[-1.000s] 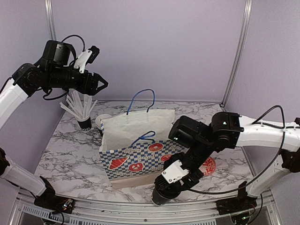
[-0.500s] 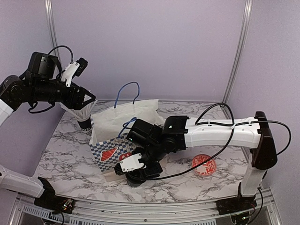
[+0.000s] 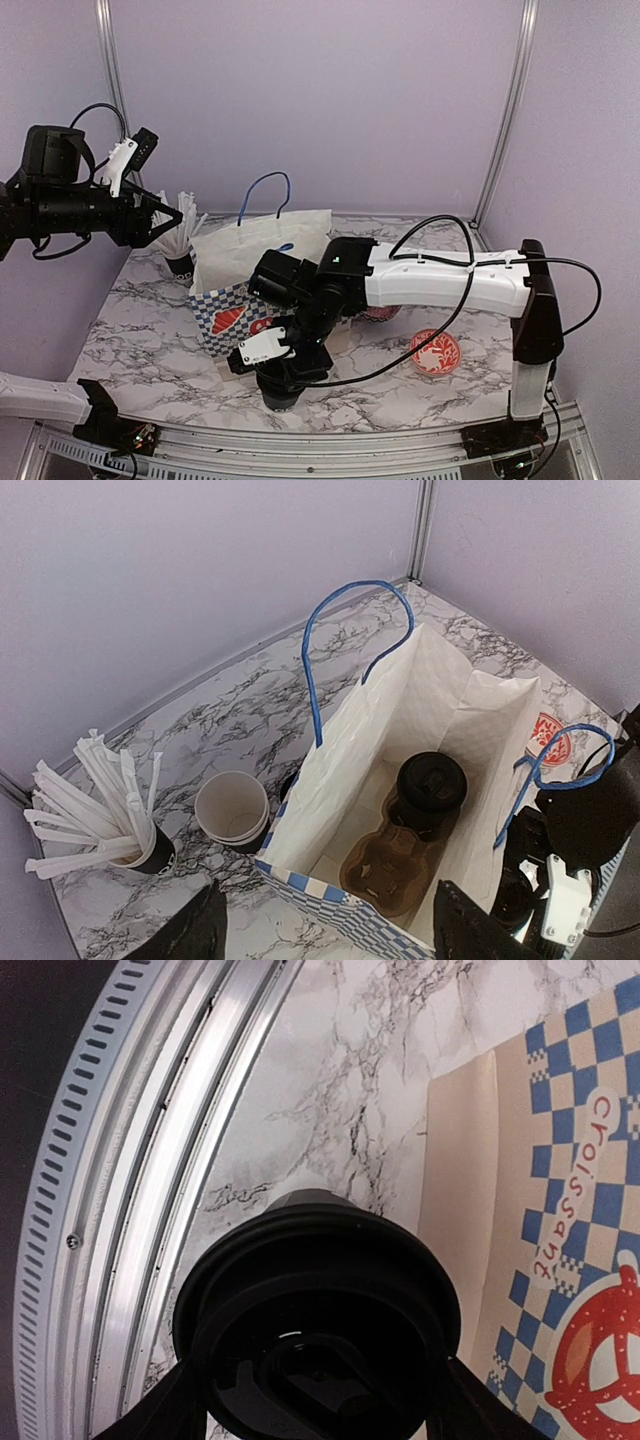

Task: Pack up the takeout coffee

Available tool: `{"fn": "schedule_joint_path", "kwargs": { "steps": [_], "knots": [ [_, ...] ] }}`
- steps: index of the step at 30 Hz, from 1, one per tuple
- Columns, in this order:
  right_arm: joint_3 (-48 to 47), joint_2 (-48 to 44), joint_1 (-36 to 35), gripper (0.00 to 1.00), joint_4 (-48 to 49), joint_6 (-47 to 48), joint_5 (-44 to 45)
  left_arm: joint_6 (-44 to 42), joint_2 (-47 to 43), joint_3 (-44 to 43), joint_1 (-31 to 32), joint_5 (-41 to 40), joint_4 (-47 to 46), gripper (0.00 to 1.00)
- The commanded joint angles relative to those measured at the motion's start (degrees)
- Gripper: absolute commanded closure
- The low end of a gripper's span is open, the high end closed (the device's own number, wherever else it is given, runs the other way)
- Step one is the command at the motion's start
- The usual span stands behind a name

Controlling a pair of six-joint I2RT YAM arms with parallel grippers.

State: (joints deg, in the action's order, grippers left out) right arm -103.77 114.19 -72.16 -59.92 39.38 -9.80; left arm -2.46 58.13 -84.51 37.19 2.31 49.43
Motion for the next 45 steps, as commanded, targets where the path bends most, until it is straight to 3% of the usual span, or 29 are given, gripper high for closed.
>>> {"fn": "schedule_joint_path", "kwargs": {
  "steps": [1,4,6,9,14,19,23,33,45],
  "knots": [
    [-3.45,0.75,-1.23,0.35,-7.39,0.51,-3.45,0.58,-0.65,0.08,0.86,2.41,2.08,0.29],
    [-2.45,0.85,-1.32,0.26,-6.40,-0.52,-1.68,0.23,-0.36,0.59,1.93,3.44,2.62,0.30],
    [-1.84,0.55,-1.36,0.12,-5.39,-0.97,-0.56,0.13,0.19,0.88,3.19,4.67,3.40,0.30],
    [-1.72,-1.05,-1.30,0.02,-5.56,-0.36,-0.73,0.05,2.94,-0.86,6.87,7.52,7.99,0.33],
    [2.87,-10.21,-1.32,0.01,-7.08,3.92,-6.76,2.01,6.94,-5.25,22.41,-3.33,12.54,0.36],
    [14.95,-24.64,0.35,0.01,-6.97,11.38,-13.78,5.36,15.87,-11.41,40.53,-12.67,15.91,0.32],
    [21.03,-32.31,6.56,0.01,-8.59,12.89,-16.26,2.82,25.70,-15.33,47.83,-14.10,19.40,0.29],
    [32.54,-44.70,29.48,0.01,-6.36,13.37,-23.91,-0.63,36.35,-9.89,45.05,-16.38,15.94,0.22],
    [37.38,-48.23,30.97,0.01,-2.32,9.93,-23.07,-4.22,36.72,-3.54,37.53,-2.64,9.36,0.18]
  ]
}}
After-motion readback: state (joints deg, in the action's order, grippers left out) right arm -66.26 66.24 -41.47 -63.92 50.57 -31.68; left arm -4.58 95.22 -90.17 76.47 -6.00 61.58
